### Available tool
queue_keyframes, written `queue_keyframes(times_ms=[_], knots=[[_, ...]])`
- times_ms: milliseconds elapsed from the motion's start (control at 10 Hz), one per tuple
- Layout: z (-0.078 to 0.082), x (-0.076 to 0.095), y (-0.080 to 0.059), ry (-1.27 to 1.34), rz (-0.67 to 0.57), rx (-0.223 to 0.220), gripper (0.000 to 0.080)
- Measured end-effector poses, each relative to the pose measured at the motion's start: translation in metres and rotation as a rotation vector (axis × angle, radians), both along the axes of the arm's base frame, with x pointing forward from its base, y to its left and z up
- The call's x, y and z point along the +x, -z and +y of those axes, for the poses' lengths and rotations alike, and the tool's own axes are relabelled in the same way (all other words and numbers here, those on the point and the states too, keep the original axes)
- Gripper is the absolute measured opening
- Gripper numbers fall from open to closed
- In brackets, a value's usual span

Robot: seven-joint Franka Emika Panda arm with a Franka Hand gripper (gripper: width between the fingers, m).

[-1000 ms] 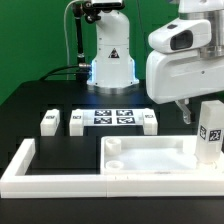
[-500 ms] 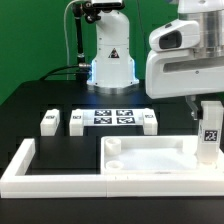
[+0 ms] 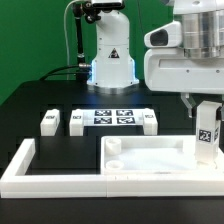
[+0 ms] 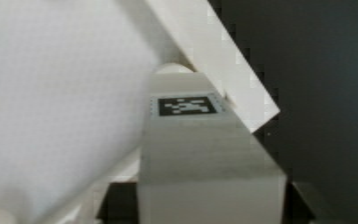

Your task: Assemble desk

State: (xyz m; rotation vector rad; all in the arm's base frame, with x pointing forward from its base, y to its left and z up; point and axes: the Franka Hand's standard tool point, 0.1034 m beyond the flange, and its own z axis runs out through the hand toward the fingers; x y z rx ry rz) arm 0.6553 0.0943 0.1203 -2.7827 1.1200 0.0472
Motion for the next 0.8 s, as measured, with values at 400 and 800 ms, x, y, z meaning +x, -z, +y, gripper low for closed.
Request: queue_keyframes(times_ms=[400, 800], knots=[[-0.0035, -0.0018, 0.0010, 0.557, 0.056, 0.087, 0.0299], [0.0001, -0.0032, 0.0013, 0.521, 0.053, 0.081, 0.0396]])
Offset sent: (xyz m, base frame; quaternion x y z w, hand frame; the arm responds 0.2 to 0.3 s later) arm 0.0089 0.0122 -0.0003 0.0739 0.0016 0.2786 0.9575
